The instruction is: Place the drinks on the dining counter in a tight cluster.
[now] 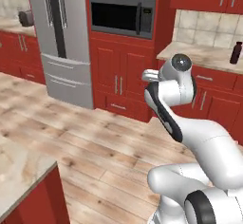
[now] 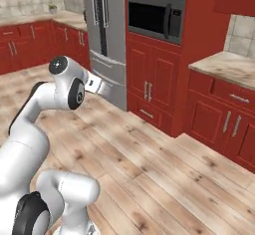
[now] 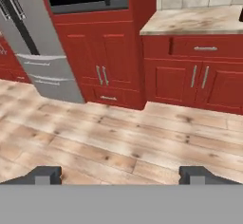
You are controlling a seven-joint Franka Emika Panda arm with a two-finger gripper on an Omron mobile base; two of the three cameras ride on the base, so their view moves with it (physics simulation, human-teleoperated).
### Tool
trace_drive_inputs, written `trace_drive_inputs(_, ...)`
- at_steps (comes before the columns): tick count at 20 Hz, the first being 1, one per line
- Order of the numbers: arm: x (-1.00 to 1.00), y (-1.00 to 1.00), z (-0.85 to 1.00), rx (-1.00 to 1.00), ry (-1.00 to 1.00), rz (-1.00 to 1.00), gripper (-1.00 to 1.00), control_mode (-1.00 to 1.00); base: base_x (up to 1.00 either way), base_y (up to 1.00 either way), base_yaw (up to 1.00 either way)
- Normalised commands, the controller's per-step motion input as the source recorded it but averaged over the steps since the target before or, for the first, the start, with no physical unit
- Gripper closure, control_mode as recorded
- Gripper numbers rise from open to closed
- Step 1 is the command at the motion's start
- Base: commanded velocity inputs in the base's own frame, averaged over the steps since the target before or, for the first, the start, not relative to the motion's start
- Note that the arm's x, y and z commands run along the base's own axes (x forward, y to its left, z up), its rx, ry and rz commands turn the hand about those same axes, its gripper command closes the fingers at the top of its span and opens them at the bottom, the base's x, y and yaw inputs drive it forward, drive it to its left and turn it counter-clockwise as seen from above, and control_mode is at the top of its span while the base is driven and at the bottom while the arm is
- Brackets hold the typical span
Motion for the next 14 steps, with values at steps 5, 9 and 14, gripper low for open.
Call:
trace_drive_inputs(5, 0.00, 0.00, 0.00, 0.00, 0.00, 0.00, -1.00, 1.00, 0.61, 0.00, -0.64)
trace_drive_inputs(9, 0.00, 0.00, 0.00, 0.00, 0.00, 0.00, -1.00, 1.00, 1.00, -0.23, -0.30)
trace_drive_inputs(14, 0.00, 0.00, 0.00, 0.00, 0.00, 0.00, -1.00, 1.00, 0.99, -0.60, -0.44)
